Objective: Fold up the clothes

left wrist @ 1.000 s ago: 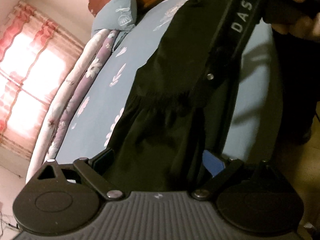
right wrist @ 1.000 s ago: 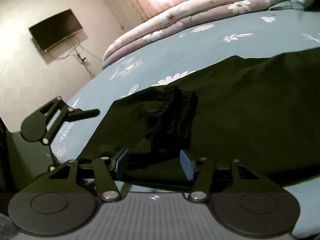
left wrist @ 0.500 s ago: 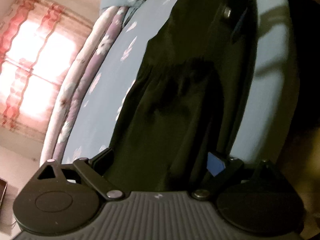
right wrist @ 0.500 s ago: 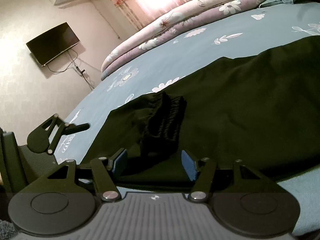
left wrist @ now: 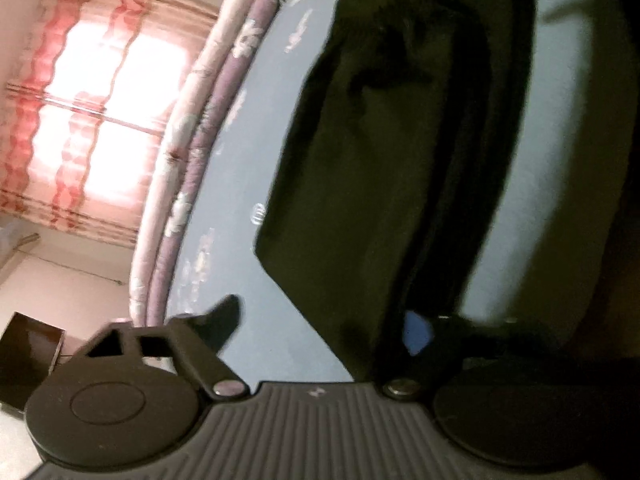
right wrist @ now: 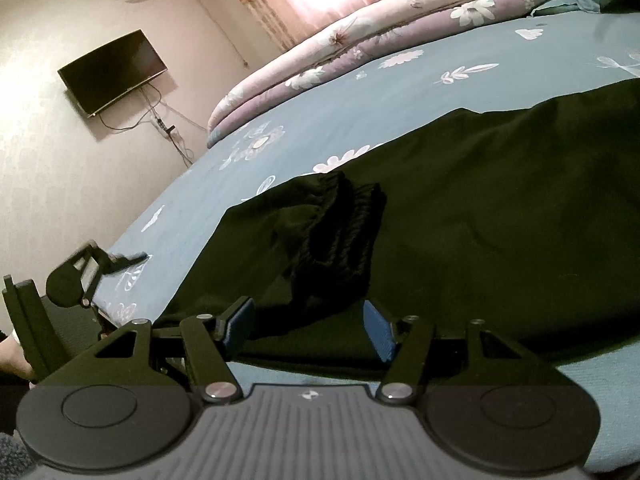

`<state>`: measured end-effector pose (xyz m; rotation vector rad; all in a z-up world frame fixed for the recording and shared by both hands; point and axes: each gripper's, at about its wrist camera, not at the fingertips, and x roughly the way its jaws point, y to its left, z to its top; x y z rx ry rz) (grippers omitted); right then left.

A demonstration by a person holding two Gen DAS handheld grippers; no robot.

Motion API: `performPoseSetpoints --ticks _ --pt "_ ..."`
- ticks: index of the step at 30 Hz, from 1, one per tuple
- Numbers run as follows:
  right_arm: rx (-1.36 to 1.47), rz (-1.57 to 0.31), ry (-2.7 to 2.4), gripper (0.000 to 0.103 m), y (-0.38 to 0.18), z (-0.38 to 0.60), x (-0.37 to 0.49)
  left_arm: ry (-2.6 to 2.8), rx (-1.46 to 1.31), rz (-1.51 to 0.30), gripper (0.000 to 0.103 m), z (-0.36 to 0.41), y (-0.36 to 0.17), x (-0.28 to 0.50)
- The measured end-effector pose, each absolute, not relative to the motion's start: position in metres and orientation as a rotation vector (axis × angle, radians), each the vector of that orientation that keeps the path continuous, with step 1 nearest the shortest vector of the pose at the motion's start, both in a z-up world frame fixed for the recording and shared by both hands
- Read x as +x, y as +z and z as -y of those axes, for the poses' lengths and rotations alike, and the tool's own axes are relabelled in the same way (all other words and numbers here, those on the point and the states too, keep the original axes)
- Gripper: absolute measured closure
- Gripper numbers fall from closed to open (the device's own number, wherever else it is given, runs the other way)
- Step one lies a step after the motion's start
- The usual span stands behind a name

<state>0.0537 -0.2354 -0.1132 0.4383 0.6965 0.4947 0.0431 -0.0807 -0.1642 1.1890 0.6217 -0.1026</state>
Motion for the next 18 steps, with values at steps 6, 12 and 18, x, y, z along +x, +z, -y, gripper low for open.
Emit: performPoseSetpoints --ticks 6,12,18 --pt "0.443 -0.706 0.494 0.037 -0.115 0.235 0.054 -0.108 1.17 -0.669 0.065 0.078 -0.171 0.039" --pt "0.441 -0.717 0.493 0.037 -0.116 0.235 0.055 -0.067 1.086 -0.718 0.079 0.069 -0.164 0.042" --pt "0.444 -0.724 0.495 0.037 -0.117 0.235 0.056 -0.021 0.991 -0.765 0.084 0.06 -0.159 0.043"
